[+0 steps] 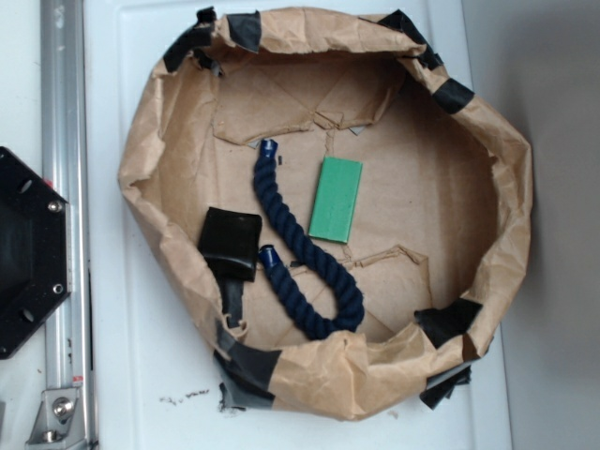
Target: Grab the black box.
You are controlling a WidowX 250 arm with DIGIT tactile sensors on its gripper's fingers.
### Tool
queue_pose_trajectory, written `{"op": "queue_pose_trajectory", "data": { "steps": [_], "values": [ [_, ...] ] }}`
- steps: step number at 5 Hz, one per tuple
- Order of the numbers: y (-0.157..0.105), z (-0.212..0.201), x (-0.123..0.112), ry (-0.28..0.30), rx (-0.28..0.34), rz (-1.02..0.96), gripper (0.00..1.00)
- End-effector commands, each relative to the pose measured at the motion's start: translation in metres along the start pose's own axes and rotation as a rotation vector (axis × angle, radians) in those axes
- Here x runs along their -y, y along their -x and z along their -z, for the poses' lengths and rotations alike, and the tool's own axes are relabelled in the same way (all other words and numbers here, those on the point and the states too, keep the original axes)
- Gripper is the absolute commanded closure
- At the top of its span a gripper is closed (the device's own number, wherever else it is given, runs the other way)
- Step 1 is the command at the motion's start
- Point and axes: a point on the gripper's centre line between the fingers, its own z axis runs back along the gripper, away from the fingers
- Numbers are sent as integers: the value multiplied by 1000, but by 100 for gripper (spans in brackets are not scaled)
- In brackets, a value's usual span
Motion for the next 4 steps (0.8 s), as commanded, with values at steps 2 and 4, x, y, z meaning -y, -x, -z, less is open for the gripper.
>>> {"op": "queue_pose_trajectory", "data": {
  "steps": [2,4],
  "values": [
    [-49,8,-9,21,22,-25,0],
    [-109,87,-5,66,-107,7,0]
  ]
}}
